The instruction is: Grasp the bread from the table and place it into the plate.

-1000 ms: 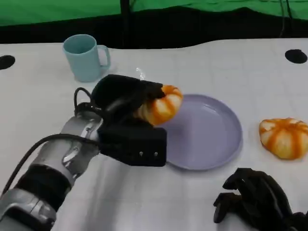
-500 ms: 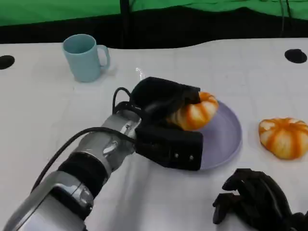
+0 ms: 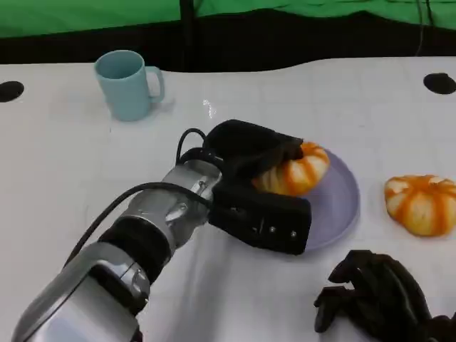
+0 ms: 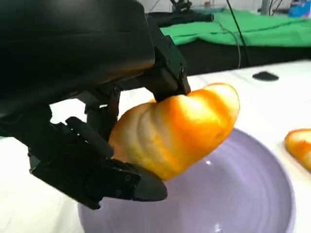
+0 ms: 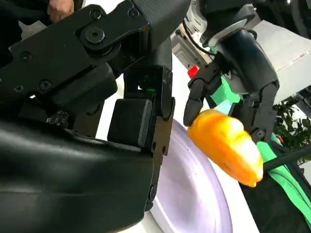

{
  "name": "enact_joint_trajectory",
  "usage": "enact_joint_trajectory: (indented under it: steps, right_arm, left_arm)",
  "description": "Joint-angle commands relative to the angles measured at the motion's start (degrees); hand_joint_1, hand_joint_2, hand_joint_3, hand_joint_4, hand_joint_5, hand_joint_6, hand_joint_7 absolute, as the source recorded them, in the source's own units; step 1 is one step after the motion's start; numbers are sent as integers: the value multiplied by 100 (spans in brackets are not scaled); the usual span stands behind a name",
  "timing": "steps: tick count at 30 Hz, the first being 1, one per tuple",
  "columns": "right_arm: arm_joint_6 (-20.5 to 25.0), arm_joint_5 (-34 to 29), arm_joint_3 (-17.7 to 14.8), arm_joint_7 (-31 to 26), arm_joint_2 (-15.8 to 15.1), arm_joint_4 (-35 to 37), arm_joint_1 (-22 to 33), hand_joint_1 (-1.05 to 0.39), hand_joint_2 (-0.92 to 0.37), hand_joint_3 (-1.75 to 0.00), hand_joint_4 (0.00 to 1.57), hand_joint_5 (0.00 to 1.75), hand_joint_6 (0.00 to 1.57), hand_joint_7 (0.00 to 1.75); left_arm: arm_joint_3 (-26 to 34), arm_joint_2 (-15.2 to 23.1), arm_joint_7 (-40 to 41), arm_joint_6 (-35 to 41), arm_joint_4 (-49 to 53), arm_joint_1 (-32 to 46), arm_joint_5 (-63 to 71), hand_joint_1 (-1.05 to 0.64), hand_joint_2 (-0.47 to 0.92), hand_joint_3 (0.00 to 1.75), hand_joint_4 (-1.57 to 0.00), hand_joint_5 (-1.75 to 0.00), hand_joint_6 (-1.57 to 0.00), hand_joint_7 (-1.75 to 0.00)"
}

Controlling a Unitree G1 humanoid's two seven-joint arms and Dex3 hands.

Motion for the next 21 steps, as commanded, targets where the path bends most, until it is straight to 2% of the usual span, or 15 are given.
enact_joint_trajectory:
  steps: [1, 3, 5, 13, 15, 18, 21]
  right_arm:
    - [34, 10, -6, -101, 12, -137, 106, -105, -74, 0, 157, 75, 157, 38]
    - [78, 29, -3, -107, 18, -157, 116, -104, -74, 0, 157, 75, 157, 38]
    - [47, 29, -7, -77, 16, -139, 108, -104, -74, 0, 157, 74, 157, 37]
    - [69, 32, -5, -98, 11, -215, 150, -105, -74, 0, 157, 73, 157, 38]
    - [133, 45, -2, -150, 10, -337, 214, -103, -74, 0, 157, 74, 157, 38]
    - [175, 46, -1, -174, 12, -398, 240, -103, -74, 0, 157, 74, 157, 38]
    - [145, 24, -3, -155, -16, -437, 277, -104, -74, 0, 157, 74, 157, 37]
  left_arm:
    - [-191, 148, -474, 368, -240, -154, 199, -60, 92, 30, -33, -87, -31, -11]
    - [-234, 196, -841, 563, -393, -177, 222, -70, 92, 29, -33, -47, -27, -3]
    - [-287, 247, -1163, 702, -534, -207, 244, -77, 92, 29, -33, -32, -23, -1]
    - [-329, 380, -1620, 909, -961, -143, 244, -82, 92, 29, -33, -26, -21, 0]
    - [-323, 470, -1891, 975, -1206, -111, 232, -86, 92, 27, -36, -26, -28, -3]
    - [-317, 515, -2029, 1043, -1378, -62, 236, -87, 92, 26, -37, -25, -30, -4]
    - [16, 881, -1760, 669, -2107, 519, -97, -81, 92, 27, -45, -29, -40, -7]
